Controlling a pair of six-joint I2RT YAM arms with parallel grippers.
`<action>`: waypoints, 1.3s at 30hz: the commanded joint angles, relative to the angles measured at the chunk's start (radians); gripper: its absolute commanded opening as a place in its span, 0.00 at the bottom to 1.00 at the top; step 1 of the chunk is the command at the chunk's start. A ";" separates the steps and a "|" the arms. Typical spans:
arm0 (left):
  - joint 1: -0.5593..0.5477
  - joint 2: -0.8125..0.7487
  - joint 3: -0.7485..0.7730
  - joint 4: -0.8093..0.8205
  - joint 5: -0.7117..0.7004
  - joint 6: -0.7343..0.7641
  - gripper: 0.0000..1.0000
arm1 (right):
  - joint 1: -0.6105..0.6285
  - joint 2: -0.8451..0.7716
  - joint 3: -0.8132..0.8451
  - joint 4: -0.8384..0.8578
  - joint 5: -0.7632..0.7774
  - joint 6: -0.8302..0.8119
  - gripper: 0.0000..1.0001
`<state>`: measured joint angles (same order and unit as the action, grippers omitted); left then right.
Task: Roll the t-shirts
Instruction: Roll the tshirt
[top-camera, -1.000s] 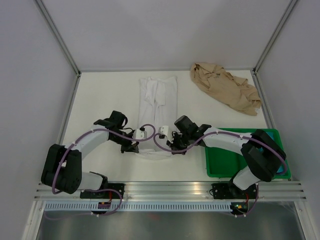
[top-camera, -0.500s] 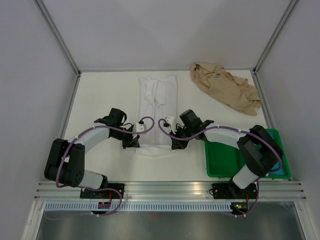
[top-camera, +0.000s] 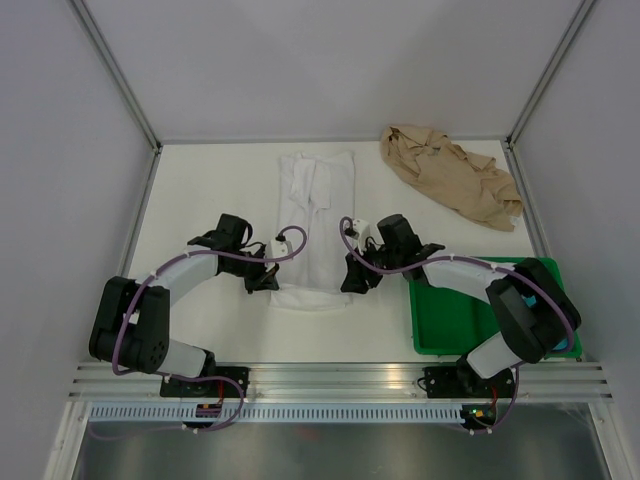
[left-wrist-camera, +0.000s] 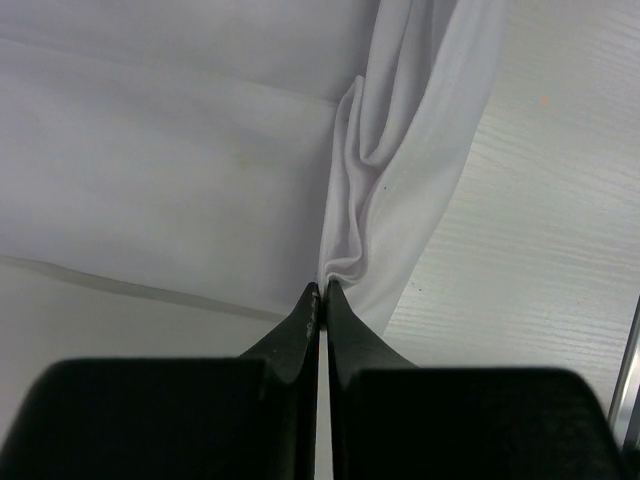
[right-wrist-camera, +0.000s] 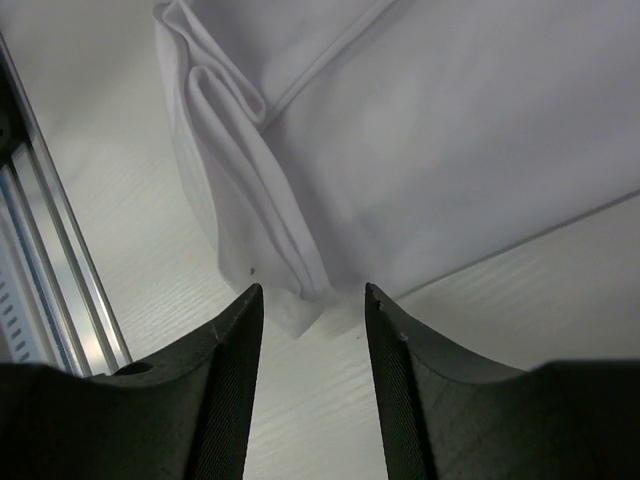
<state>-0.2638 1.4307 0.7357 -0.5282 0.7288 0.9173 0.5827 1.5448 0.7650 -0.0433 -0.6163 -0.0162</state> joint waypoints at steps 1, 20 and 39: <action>0.006 -0.009 0.016 0.031 -0.006 -0.047 0.02 | 0.003 -0.046 -0.064 0.127 -0.068 0.088 0.52; 0.008 -0.021 0.004 0.074 -0.042 -0.089 0.02 | 0.051 0.055 -0.121 0.373 -0.028 0.263 0.12; 0.011 -0.030 -0.007 0.091 -0.066 -0.110 0.10 | 0.048 0.186 -0.030 0.431 0.070 0.426 0.32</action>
<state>-0.2573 1.4296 0.7353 -0.4610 0.6624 0.8356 0.6285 1.7119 0.6971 0.3515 -0.5720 0.3656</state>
